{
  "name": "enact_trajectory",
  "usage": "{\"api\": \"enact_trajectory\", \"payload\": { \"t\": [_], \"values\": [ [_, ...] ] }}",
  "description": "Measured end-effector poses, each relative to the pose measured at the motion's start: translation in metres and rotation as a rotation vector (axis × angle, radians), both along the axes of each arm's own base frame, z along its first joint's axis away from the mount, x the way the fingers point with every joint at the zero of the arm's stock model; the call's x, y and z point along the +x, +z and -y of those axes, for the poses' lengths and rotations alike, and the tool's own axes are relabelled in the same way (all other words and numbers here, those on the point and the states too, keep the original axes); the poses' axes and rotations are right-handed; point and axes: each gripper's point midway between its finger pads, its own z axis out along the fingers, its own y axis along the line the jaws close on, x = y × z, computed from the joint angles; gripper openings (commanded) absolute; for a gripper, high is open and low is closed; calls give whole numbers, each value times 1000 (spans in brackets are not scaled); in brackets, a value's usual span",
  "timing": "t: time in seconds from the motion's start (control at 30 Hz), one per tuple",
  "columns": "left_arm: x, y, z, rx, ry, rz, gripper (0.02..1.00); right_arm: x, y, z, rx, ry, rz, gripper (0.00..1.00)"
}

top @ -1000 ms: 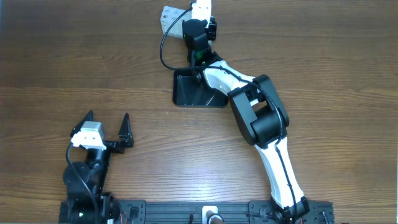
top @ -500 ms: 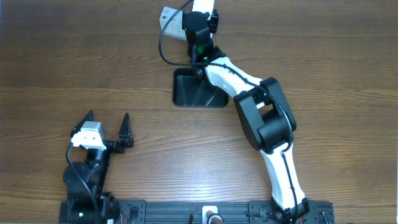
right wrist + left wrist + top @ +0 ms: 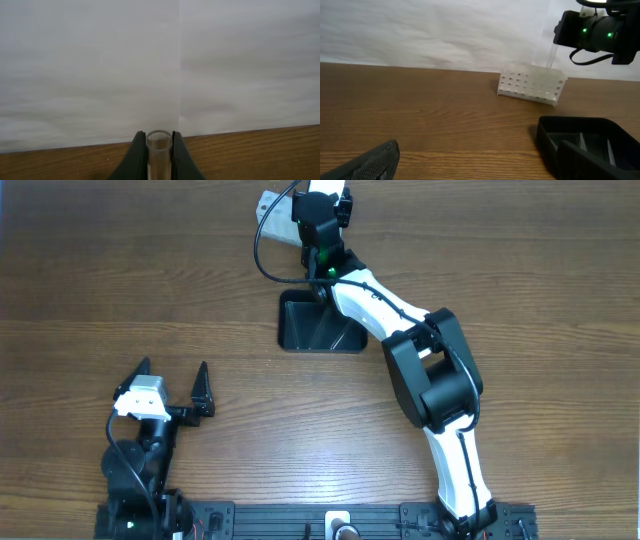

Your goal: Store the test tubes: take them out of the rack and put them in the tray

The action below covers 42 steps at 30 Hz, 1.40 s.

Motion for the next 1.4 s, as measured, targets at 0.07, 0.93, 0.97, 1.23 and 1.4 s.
{"api": "enact_trajectory", "payload": {
  "t": [0.07,0.93,0.97,1.23,1.4],
  "values": [
    [0,0,0,0,0,0,1000,-1,3,-1,2,1,3,12],
    [0,0,0,0,0,0,1000,-63,125,23,84,130,72,12],
    [0,0,0,0,0,0,998,-69,115,23,76,135,52,12],
    [0,0,0,0,0,0,1000,-125,38,10,21,206,-71,9],
    [0,0,0,0,0,0,1000,-149,6,10,18,204,-127,12]
  ]
}}
